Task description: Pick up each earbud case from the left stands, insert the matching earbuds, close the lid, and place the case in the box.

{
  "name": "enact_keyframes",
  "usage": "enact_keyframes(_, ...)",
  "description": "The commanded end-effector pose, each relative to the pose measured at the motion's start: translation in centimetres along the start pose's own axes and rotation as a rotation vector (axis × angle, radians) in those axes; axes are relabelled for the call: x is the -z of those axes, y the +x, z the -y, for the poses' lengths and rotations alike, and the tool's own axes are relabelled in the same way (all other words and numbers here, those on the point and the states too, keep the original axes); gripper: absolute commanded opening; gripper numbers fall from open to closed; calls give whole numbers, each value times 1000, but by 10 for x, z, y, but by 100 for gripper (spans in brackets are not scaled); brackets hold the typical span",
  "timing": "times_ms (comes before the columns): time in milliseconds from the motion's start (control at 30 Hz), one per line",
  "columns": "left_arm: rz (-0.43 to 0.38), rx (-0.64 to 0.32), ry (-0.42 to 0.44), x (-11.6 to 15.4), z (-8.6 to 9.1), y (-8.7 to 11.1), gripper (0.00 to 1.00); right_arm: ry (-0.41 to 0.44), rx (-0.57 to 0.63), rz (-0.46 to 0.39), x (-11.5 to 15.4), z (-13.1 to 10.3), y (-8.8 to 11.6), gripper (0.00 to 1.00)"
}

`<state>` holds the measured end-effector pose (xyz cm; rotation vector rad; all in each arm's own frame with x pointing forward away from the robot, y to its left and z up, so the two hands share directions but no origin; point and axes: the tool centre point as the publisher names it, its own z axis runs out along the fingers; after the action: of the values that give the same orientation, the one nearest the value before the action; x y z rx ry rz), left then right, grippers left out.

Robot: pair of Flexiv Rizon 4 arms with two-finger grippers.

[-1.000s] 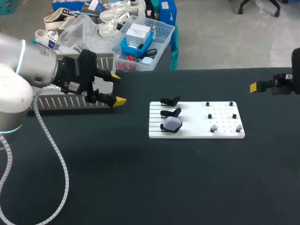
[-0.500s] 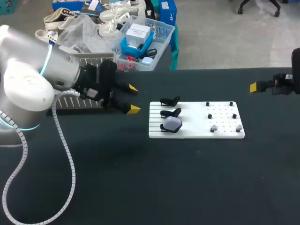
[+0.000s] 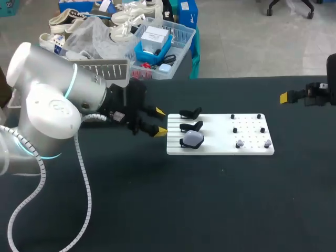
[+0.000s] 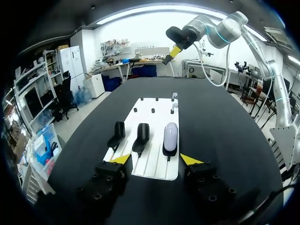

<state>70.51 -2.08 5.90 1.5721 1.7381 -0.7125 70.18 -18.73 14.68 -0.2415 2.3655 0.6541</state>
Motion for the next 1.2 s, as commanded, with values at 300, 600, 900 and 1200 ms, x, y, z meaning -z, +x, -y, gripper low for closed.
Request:
enact_keyframes(300, 13, 19, -8, -20, 2, 11, 57, 7, -2, -2, 1, -2, 0, 100)
enact_keyframes(600, 40, 3, 47, -24, 13, 9, 49, 7, -2, -2, 1, -2, 0, 100)
enact_keyframes(900, 40, -11, 83, -32, 20, 10, 48, 7, -2, -2, 1, -2, 0, 100)
enact_keyframes(1200, 67, -33, 89, -42, 24, 4, 53, 7, -2, -2, 1, -2, 0, 100)
